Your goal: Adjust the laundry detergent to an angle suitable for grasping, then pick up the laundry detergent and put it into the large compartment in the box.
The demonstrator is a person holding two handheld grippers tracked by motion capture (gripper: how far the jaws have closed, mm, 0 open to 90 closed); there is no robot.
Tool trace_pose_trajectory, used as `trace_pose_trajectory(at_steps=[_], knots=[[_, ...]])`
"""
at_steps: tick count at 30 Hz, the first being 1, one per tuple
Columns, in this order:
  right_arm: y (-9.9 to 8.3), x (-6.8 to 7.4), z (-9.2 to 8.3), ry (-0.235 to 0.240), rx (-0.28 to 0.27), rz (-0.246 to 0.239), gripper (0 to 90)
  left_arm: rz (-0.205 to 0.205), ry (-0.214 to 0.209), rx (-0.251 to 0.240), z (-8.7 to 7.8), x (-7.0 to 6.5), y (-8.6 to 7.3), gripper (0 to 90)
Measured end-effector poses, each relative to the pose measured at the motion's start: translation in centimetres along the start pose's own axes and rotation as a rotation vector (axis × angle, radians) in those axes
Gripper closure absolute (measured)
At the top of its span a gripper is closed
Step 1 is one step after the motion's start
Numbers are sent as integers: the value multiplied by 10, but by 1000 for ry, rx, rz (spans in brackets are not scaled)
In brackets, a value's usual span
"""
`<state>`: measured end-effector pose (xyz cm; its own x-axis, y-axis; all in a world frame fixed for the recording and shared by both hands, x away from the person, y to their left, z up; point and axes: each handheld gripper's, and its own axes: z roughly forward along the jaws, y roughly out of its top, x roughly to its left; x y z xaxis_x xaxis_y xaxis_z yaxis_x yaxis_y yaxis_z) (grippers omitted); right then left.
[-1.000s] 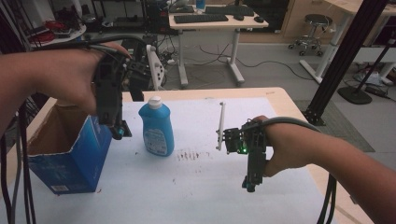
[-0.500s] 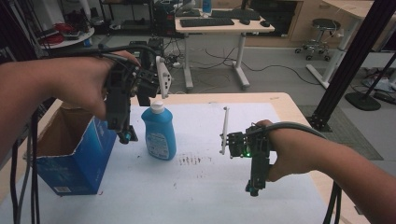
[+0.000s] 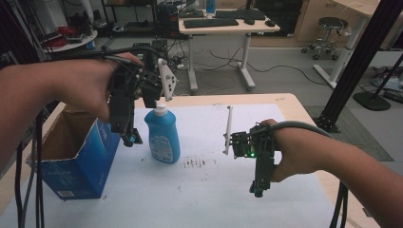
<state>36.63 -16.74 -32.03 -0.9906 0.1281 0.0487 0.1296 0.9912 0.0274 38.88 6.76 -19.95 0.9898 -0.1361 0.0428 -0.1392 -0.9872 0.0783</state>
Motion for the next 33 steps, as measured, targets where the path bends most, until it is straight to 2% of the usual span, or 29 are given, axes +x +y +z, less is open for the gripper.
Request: trace_pose_trajectory(at_steps=[3, 8, 13, 17, 24, 28, 33], knots=[[-1, 0, -1, 0, -6, -3, 27, 0, -9, 1, 0, -1, -1, 17], [-1, 0, 0, -8, 0, 0, 26, -7, 2, 5, -1, -3, -2, 17], [-1, 3, -1, 0, 2, -5, 26, -7, 5, -17, -4, -2, -4, 17], [-3, 4, -1, -1, 3, -5, 26, -18, 2, -34, -5, 7, -5, 17], [-4, 2, 0, 4, 7, 5, 26, -20, 13, -59, -3, 29, -8, 17], [1, -1, 1, 5, 10, 2, 27, -23, 28, -70, 2, 45, -13, 17], [4, -2, 4, 8, 21, 2, 26, -33, 31, -74, 11, 57, -18, 17]])
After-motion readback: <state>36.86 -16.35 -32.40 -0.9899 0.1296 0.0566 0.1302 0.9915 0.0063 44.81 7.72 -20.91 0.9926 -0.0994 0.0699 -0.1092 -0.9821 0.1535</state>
